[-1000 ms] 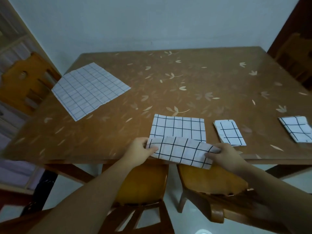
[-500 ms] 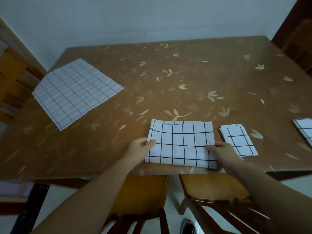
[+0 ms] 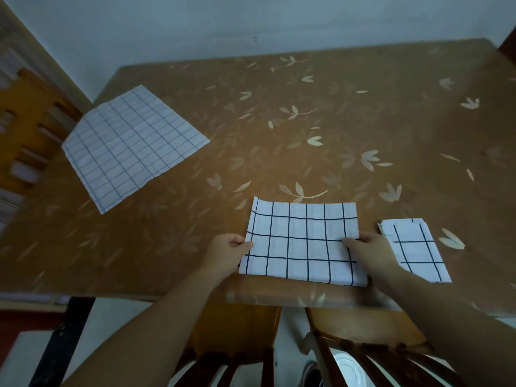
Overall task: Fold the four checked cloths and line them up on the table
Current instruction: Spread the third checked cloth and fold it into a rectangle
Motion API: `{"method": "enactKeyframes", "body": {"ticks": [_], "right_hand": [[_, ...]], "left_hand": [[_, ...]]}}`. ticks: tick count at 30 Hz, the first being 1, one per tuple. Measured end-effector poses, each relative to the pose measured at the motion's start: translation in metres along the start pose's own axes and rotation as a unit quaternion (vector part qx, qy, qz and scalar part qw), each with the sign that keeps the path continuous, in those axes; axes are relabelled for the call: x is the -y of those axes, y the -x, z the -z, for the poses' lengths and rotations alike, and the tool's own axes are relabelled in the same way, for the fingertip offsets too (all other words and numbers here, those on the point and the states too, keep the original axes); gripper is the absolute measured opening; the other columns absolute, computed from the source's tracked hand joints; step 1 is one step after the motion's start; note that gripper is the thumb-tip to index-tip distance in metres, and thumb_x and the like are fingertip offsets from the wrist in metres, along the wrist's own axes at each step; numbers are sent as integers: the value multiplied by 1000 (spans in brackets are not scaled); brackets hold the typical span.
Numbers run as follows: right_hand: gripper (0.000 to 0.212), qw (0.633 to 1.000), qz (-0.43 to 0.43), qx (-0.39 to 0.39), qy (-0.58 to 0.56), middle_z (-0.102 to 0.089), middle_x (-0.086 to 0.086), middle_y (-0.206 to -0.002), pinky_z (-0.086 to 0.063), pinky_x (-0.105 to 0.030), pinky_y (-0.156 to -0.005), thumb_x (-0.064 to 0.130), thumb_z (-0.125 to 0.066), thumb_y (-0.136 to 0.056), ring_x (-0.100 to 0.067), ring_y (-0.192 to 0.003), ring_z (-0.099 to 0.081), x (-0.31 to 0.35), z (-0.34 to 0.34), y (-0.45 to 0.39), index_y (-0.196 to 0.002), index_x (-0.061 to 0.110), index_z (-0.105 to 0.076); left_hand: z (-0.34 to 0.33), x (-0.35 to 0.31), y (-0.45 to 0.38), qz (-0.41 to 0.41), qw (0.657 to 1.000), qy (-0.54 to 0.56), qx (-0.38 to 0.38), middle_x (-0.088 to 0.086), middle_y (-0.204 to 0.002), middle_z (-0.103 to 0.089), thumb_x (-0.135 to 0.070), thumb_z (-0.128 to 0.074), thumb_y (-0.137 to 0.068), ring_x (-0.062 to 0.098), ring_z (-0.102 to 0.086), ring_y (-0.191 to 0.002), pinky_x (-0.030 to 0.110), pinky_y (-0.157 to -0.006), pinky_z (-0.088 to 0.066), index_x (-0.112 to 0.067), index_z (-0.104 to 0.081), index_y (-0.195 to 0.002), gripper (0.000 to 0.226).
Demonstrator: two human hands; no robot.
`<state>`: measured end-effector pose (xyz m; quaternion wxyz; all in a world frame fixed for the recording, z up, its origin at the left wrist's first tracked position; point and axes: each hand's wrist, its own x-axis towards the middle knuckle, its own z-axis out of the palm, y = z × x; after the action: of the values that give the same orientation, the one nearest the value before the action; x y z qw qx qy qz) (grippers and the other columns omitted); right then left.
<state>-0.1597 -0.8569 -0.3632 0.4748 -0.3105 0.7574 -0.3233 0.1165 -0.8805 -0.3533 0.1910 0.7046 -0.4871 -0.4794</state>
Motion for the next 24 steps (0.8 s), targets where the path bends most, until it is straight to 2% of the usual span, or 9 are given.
{"method": "enactKeyframes", "body": {"ticks": [3,5,7,10,13,17,19,21,24], "right_hand": [[11,1000,6,-8,28,-66,-2,-90,-49,-30,-74,19,-60,-91,-23,-88,-62,2,0,-1,-99,14,-66],[12,999,10,-18,48,-66,-2,-90,-48,-31,-76,21,-62,-90,-24,-88,-62,3,0,-2,-99,14,-66],[11,997,12,-26,65,-65,0,-85,-47,-29,-70,22,-63,-89,-22,-83,-61,3,0,-1,-97,15,-66],[8,994,27,-37,98,-63,1,-79,-45,-29,-65,21,-62,-89,-19,-76,-58,2,0,3,-92,15,-65],[8,987,44,-57,144,-62,-3,-78,-43,-30,-66,20,-61,-88,-25,-79,-58,1,1,6,-87,13,-64],[9,981,46,-72,172,-63,-6,-78,-42,-30,-64,19,-60,-87,-29,-83,-59,1,-1,9,-83,12,-63],[12,979,51,-81,181,-66,-9,-86,-47,-34,-69,21,-60,-88,-30,-87,-60,0,-1,11,-90,10,-65],[27,974,75,-111,183,-62,-6,-99,-47,-35,-77,22,-60,-89,-27,-95,-58,2,-2,23,-111,7,-62],[40,900,233,-186,318,-51,-9,-116,-46,-38,-83,29,-61,-89,-26,-102,-51,-3,-9,51,-124,12,-52]], "left_hand": [[-2,3,-1,0,1000,-2,-15,6,-89,-69,-25,-68,-90,23,-65,-86,44,-82,-57,-13,-67,-86,12],[-3,5,-1,-17,999,-31,-39,2,-85,-66,-25,-69,-89,20,-63,-82,36,-75,-55,-12,-66,-88,13],[-4,6,3,-49,993,-87,-64,-3,-80,-62,-27,-69,-88,12,-59,-75,25,-64,-49,-16,-61,-94,15],[-4,7,11,-114,972,-189,-81,-6,-73,-58,-31,-66,-90,9,-57,-67,24,-58,-48,-24,-55,-109,23],[-3,17,12,-193,937,-273,-101,-9,-96,-58,-36,-61,-92,11,-56,-88,28,-72,-49,-31,-45,-130,41],[-4,36,6,-308,862,-396,-70,-7,-144,-44,-46,-46,-95,19,-33,-136,41,-104,-31,-34,-50,-135,42],[-5,43,6,-293,856,-424,-42,-10,-153,-33,-49,-38,-98,17,-20,-144,42,-113,-20,-37,-43,-140,44],[-7,49,4,-293,857,-422,-48,-11,-155,-30,-48,-37,-100,16,-17,-146,41,-115,-15,-38,-40,-142,44],[-9,53,5,-296,865,-401,-63,-11,-155,-31,-48,-37,-100,15,-16,-146,41,-116,-11,-39,-41,-142,44]]}}
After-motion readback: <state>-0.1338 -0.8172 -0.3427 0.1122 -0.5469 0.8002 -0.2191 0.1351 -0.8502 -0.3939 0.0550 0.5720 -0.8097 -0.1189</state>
